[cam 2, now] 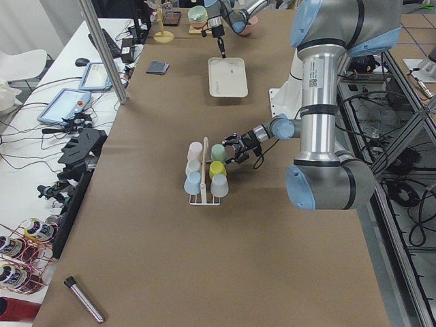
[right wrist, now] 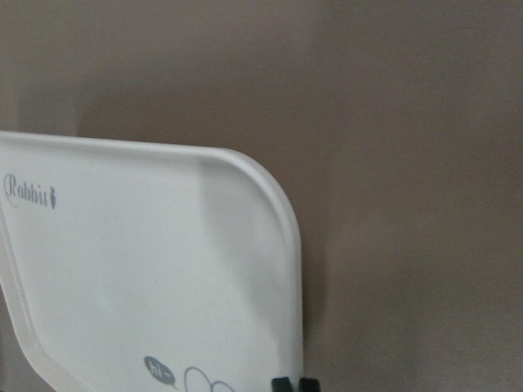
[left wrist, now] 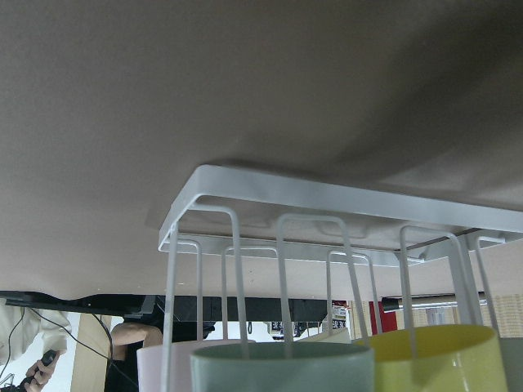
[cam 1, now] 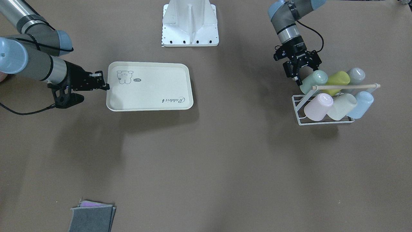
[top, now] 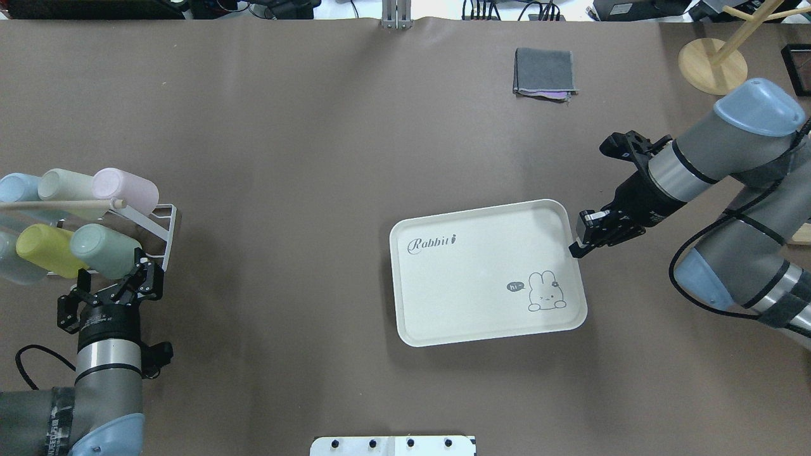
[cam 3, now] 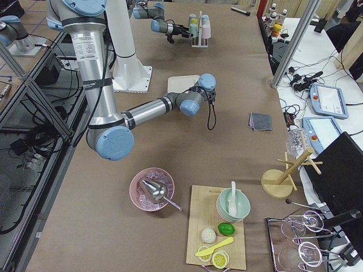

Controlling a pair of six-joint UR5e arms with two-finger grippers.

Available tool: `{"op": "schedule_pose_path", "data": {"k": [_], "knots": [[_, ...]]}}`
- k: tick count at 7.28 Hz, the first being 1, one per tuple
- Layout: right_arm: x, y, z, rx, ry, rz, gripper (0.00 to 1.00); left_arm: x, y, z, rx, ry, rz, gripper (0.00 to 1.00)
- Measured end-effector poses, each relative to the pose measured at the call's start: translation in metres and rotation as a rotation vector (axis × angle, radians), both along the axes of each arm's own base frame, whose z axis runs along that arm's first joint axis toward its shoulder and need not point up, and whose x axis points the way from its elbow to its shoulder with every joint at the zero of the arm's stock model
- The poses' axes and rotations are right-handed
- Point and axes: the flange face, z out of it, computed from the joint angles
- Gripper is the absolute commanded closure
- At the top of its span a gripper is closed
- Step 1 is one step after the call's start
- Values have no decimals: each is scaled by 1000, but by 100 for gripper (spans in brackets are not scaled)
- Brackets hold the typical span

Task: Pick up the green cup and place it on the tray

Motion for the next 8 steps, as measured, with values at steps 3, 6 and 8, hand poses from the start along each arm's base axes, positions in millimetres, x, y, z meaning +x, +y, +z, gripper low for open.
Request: {"op": "schedule_pose_path", "data": {"k": [3, 6, 8], "knots": [[-54, -12, -52, -12, -12, 10, 100, -5, -10, 5, 3, -13, -23, 3], [-105, -3, -98, -10, -21, 15, 100, -5, -13, 9, 2, -20, -30, 9], [-123, 5, -115, -4, -25, 21, 94, -2, -14, 6, 4, -15, -30, 15]]}}
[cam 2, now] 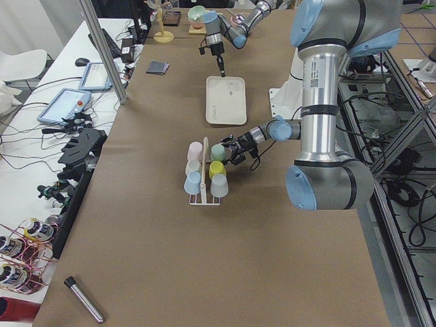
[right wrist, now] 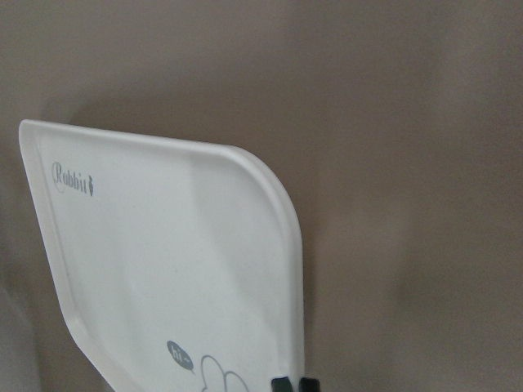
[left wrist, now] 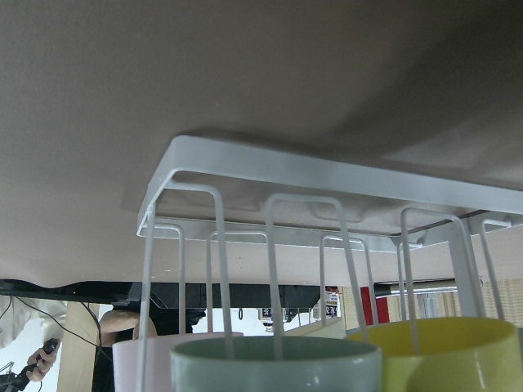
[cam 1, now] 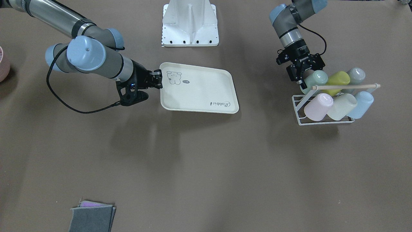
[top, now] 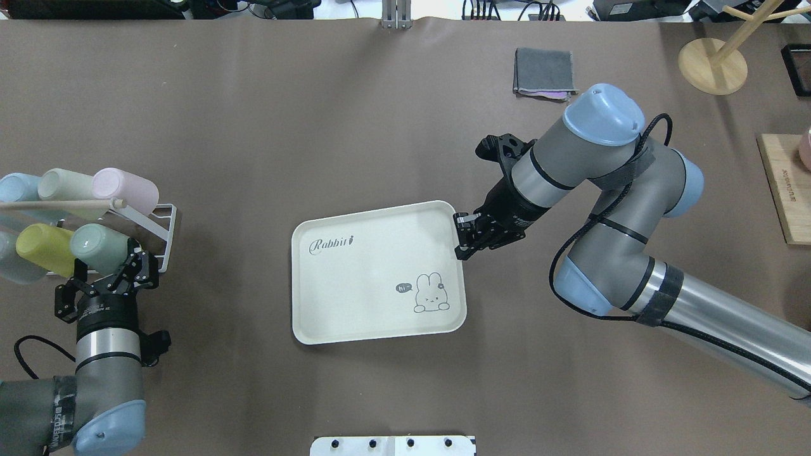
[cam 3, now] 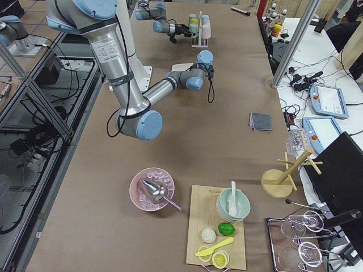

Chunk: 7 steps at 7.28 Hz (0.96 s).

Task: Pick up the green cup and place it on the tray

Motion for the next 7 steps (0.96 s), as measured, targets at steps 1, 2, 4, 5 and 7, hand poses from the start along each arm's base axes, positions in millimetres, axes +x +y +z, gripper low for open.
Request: {"op": "schedule_pose_path", "data": {"k": [1, 2, 4, 5, 7], "knots": [[-4, 1, -3, -9, 3, 7, 37, 2, 0, -2, 0, -4, 5, 15], [-6, 0, -3, -24, 10, 18, 0, 2, 0, -4, 0, -13, 13, 17], [-7, -2, -2, -40, 19, 31, 0, 2, -1, -5, 7, -23, 19, 19], [-6, -3, -3, -42, 18, 36, 0, 2, -1, -6, 10, -28, 21, 19], [3, -5, 1, -40, 18, 46, 0, 1, -1, -9, 11, -34, 28, 24]]}}
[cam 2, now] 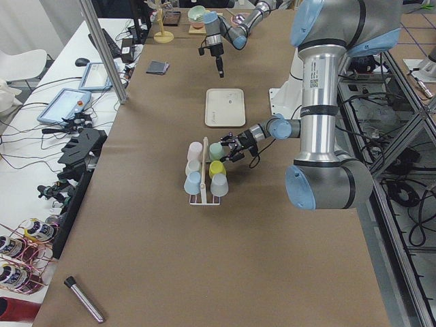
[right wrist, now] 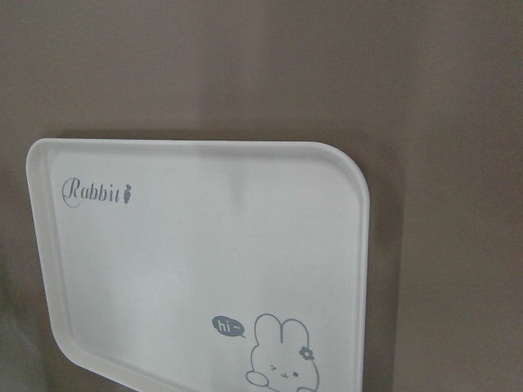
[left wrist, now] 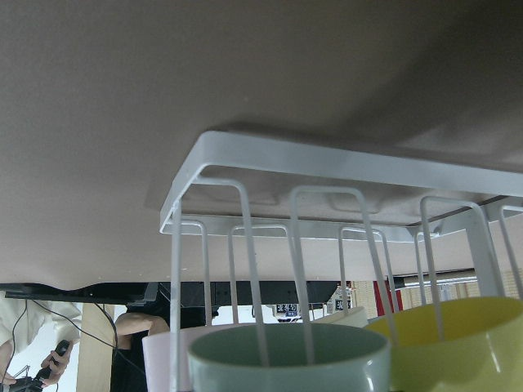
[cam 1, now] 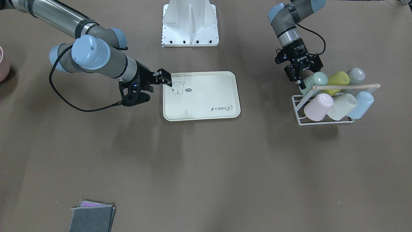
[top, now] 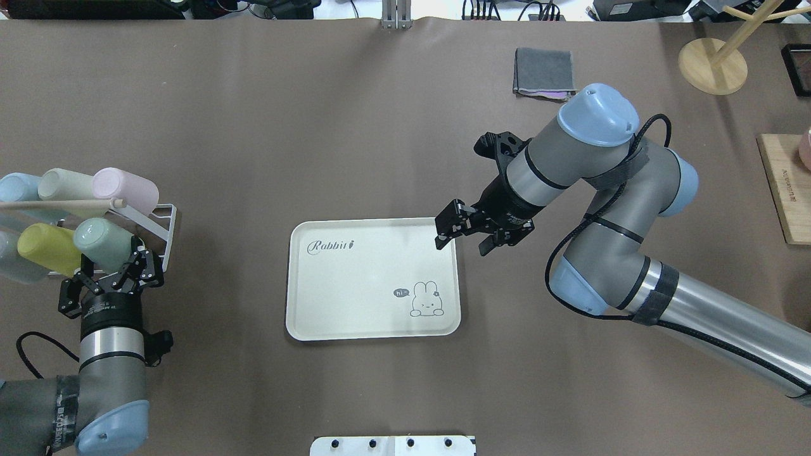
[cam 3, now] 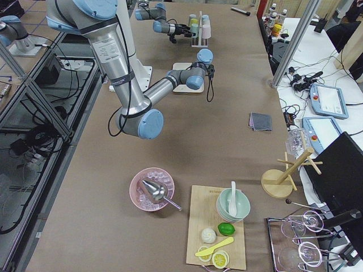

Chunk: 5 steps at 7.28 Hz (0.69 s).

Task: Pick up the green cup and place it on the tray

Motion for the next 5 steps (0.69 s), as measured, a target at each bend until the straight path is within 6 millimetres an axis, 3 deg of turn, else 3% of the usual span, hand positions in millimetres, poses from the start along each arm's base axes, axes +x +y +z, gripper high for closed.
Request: {"op": "schedule_pose_path", "data": {"k": [2, 5], "knots": [[31, 3, 23, 28, 5, 13, 0, 0, 0, -1, 0, -2, 3, 25], [93, 13, 76, 100, 29, 17, 0, -5, -3, -9, 2, 8, -5, 25]]}}
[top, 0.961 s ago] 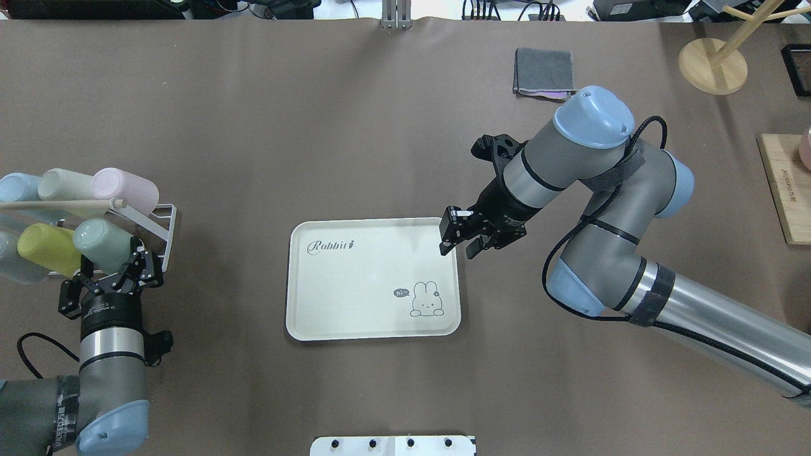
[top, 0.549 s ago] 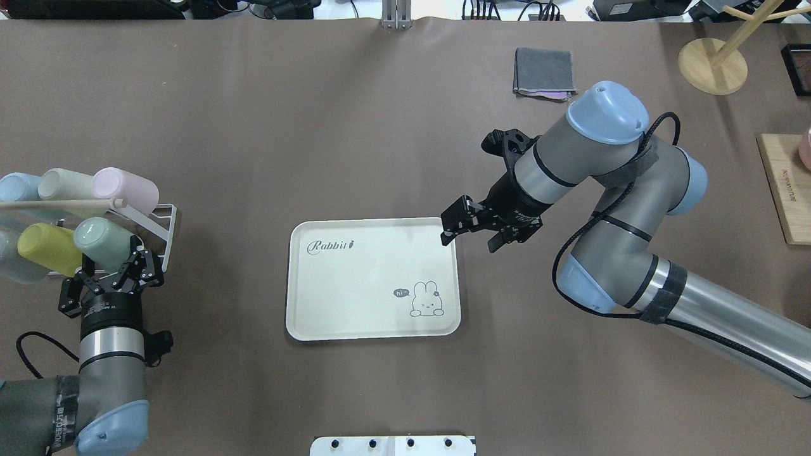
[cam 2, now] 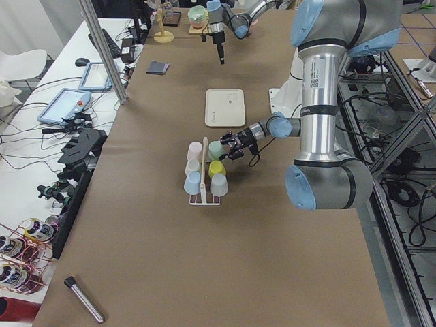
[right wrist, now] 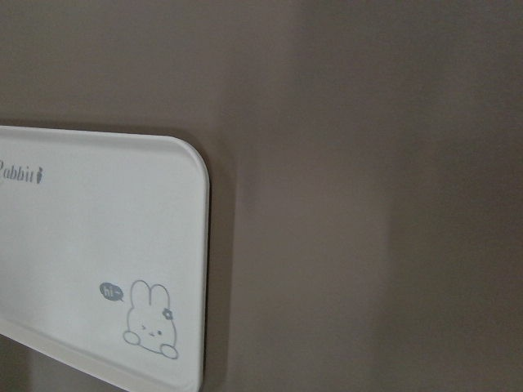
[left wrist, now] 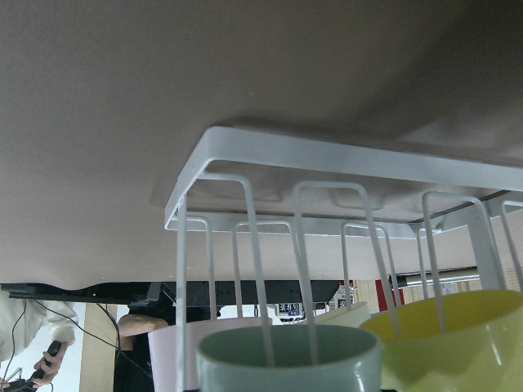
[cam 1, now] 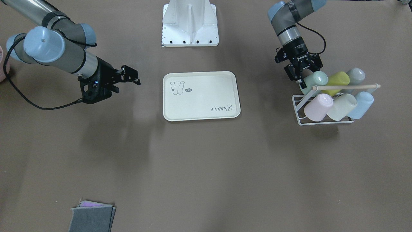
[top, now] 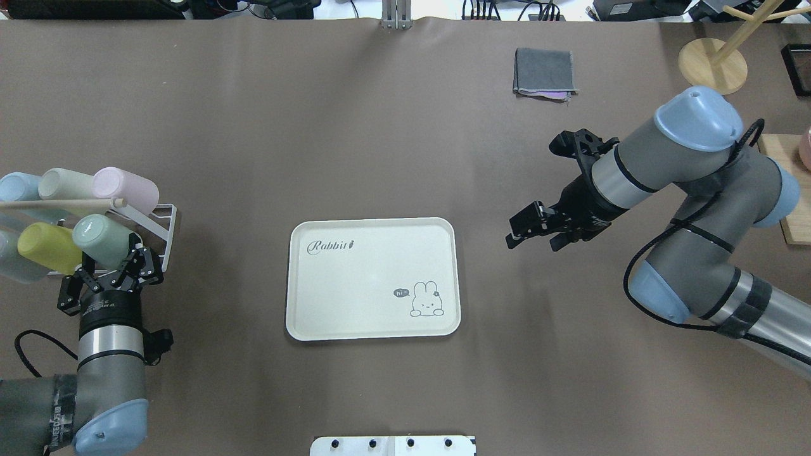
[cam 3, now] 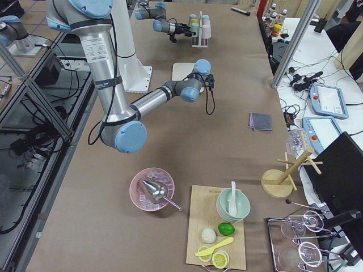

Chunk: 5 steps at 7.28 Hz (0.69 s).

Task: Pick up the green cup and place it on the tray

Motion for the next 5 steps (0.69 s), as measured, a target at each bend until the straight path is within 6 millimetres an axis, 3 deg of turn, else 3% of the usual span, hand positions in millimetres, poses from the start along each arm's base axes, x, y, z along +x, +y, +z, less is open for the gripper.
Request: {"op": "schedule_pose_path", "data": {"k": [2, 5], "knots": [[42, 18, 27, 32, 19, 11, 0, -7, -5, -6, 1, -8, -12, 24], [113, 66, 72, 96, 81, 6, 0, -20, -8, -23, 6, -5, -25, 24]]}}
